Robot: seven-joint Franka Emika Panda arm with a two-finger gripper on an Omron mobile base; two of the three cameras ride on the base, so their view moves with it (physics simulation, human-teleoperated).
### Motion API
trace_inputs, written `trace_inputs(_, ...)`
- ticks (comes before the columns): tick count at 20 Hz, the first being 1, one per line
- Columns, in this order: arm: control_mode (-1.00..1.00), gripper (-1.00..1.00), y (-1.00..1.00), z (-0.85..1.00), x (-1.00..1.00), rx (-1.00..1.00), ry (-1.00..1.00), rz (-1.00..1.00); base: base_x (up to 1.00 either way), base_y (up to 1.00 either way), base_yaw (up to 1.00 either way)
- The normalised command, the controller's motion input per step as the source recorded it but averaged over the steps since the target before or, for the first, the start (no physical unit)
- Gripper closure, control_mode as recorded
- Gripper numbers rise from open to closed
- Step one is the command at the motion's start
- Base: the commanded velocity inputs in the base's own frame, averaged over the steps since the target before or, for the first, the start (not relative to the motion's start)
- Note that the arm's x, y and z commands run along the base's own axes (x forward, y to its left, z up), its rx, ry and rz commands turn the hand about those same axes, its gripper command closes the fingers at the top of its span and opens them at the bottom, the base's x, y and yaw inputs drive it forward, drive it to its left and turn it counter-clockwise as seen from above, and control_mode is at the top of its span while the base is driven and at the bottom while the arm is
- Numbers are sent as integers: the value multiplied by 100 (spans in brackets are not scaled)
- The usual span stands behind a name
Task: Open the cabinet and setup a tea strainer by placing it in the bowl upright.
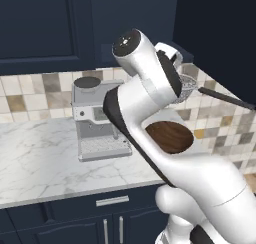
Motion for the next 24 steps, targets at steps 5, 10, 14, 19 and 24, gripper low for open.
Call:
trace_inputs(5, -100, 100, -54, -47, -17, 0, 0, 0, 0, 0, 0)
trace_inputs(10, -100, 100, -25, -50, 0, 0, 0, 0, 0, 0, 0)
trace_inputs(14, -100, 100, 0, -42, 0, 0, 0, 0, 0, 0, 0)
trace_inputs(19, -100, 100, -11, -52, 11, 0, 0, 0, 0, 0, 0)
trace_inputs(24, -100, 100, -27, -51, 13, 0, 0, 0, 0, 0, 0)
